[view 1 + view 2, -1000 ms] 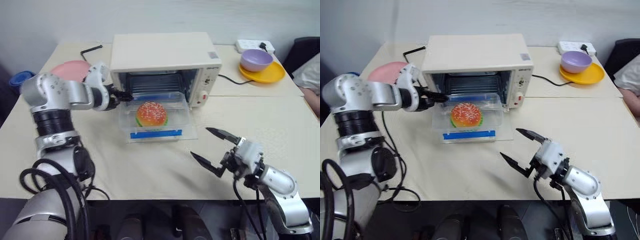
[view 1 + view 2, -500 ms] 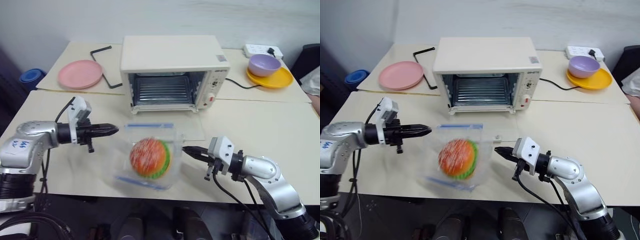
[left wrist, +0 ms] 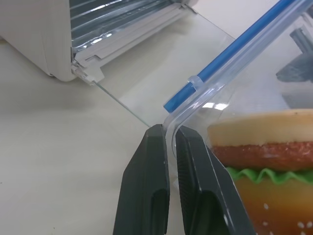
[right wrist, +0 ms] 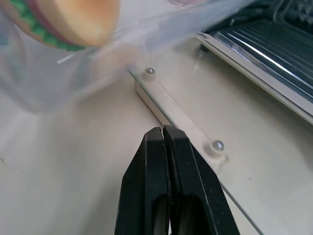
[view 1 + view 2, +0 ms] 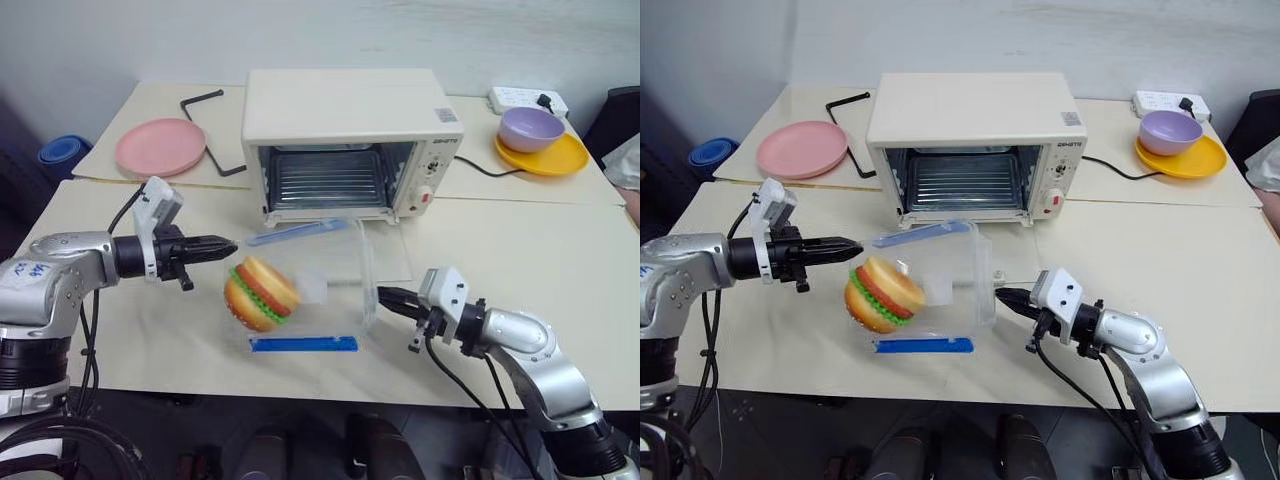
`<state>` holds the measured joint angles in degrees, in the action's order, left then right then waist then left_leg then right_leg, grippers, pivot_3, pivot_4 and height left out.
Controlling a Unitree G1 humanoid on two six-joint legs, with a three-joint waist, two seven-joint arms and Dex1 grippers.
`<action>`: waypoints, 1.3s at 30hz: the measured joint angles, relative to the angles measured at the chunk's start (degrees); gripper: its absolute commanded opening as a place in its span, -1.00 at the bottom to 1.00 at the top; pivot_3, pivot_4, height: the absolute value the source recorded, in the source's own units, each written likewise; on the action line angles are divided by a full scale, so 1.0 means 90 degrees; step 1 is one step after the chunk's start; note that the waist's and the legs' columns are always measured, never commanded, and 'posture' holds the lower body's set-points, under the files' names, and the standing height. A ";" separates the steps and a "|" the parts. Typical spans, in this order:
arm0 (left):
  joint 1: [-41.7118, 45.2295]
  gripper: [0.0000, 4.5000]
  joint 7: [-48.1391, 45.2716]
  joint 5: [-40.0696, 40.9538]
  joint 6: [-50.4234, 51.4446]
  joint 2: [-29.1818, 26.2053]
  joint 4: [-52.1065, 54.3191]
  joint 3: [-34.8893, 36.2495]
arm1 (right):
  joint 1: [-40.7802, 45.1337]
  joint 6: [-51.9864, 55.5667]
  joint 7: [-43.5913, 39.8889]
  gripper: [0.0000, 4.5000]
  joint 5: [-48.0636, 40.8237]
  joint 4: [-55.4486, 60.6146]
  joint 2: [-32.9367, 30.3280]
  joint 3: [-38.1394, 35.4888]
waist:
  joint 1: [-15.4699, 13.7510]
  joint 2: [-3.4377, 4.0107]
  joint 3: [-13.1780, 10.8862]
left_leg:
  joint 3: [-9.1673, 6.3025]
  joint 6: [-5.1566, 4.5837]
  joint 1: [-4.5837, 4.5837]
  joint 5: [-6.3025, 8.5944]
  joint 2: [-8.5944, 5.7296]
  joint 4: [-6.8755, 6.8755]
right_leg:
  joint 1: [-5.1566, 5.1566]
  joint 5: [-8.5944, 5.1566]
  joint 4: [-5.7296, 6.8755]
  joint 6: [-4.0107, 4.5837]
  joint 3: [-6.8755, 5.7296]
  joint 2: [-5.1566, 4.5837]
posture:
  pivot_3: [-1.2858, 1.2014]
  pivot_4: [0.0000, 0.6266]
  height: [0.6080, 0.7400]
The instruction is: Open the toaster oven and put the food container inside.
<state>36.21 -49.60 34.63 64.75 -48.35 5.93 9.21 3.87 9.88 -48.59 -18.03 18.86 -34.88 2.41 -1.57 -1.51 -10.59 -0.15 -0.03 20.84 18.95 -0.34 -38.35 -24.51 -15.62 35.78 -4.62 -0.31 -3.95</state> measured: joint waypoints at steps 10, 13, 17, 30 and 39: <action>0.2255 -1.00 0.1131 0.0102 0.2668 0.0135 -0.0924 -0.0552 | -0.1012 0.0149 -0.0163 -0.97 -0.0435 0.0567 -0.0324 -0.0758 | 0.0191 0.0002 -0.0001 | 0.0002 0.0015 0.0013 -0.0008 0.0013 -0.0001 | -0.0016 0.0005 0.0018 -0.0009 0.0013 0.0046 | 0.03 -0.52 1.00; 0.2691 -1.00 0.0937 0.0007 0.2483 0.0124 -0.1359 -0.1279 | -0.1009 0.0180 -0.0117 -0.97 -0.0454 0.0653 -0.0323 -0.0792 | 0.0193 0.0002 -0.0001 | 0.0006 0.0022 0.0009 -0.0012 0.0012 -0.0001 | -0.0017 0.0004 0.0016 -0.0007 0.0017 0.0046 | 0.03 -0.52 1.00; 0.3231 -1.00 0.0250 -0.0509 0.1594 0.0082 -0.2349 -0.2457 | -0.1001 0.0217 -0.0029 -0.97 -0.0452 0.0703 -0.0251 -0.0761 | 0.0174 0.0002 -0.0001 | 0.0010 0.0038 0.0009 -0.0022 0.0005 -0.0003 | -0.0020 0.0002 0.0007 -0.0004 0.0018 0.0050 | 0.03 -0.52 1.00; 0.4609 -0.61 -0.1054 -0.2313 -0.1121 0.0986 -0.5545 -0.3540 | -0.1210 0.0305 0.0293 -1.00 -0.0428 0.0940 -0.0008 -0.0600 | 0.0137 0.0002 -0.0001 | 0.0011 -0.0002 0.0041 -0.0005 0.0006 -0.0038 | -0.0031 0.0003 0.0014 -0.0010 0.0013 0.0051 | 0.03 -0.52 1.00; 0.4615 0.59 -0.1422 -0.2409 -0.1163 0.1200 -0.5767 -0.3116 | -0.1308 0.0304 0.0452 -1.00 -0.0424 0.1022 0.0039 -0.0569 | 0.0163 0.0001 -0.0002 | 0.0013 -0.0008 0.0043 -0.0002 0.0006 -0.0071 | -0.0031 0.0007 0.0020 -0.0018 0.0020 0.0047 | 0.03 -0.52 1.00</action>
<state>77.75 -62.39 12.94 54.28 -37.55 -45.97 -18.83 -7.90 12.61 -44.53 -21.84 28.07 -34.53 -2.72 -0.10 -1.50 -10.61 -0.03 -0.10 21.23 18.93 -0.29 -38.98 -24.79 -15.56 35.96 -4.77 -0.13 -3.52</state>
